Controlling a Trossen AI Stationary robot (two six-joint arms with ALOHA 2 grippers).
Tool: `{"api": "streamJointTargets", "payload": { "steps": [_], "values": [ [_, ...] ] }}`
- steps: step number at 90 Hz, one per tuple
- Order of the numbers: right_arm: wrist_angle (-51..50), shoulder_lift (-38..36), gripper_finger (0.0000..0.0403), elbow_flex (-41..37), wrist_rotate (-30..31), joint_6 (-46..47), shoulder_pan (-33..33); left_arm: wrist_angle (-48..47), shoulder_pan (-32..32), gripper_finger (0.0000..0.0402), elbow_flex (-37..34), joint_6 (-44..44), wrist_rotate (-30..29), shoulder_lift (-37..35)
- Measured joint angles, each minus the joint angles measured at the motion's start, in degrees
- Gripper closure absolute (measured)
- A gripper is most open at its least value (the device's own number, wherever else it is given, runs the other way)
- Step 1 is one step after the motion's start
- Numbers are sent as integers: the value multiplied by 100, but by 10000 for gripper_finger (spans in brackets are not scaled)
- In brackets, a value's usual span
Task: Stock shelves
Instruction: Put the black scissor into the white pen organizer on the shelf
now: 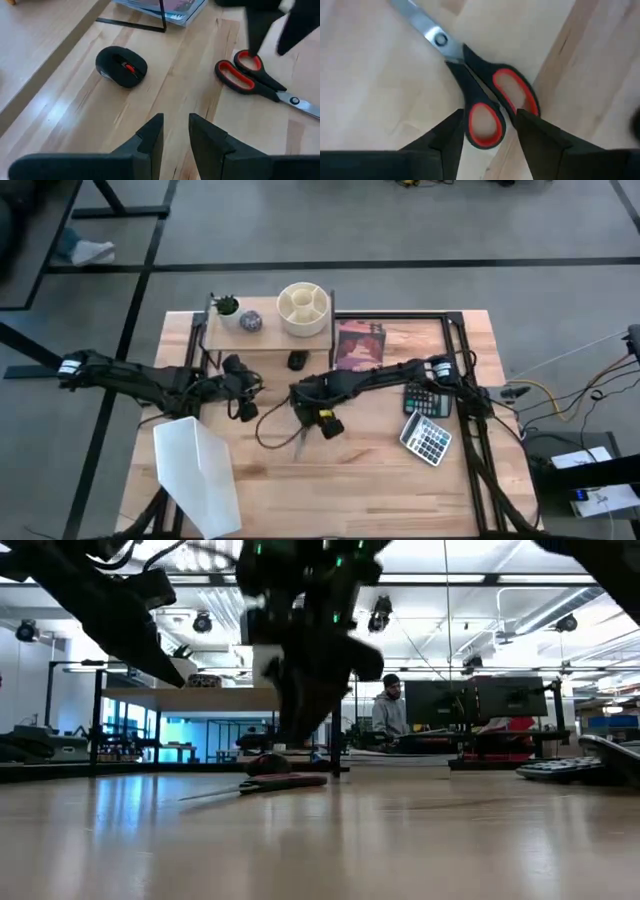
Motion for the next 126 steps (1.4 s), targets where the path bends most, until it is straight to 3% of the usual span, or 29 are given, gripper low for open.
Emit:
{"api": "streamJointTargets", "payload": {
  "steps": [59,107,126],
  "values": [
    [20,457,279,245,-23,-616,-149,40,0,326,-6,-6,-11,52],
    [62,656,254,448,-21,-1080,-191,34,0,326,-6,-28,-11,50],
    [27,785,262,441,13,-1065,-191,45,0,326,-57,-50,-11,50]
  ]
}}
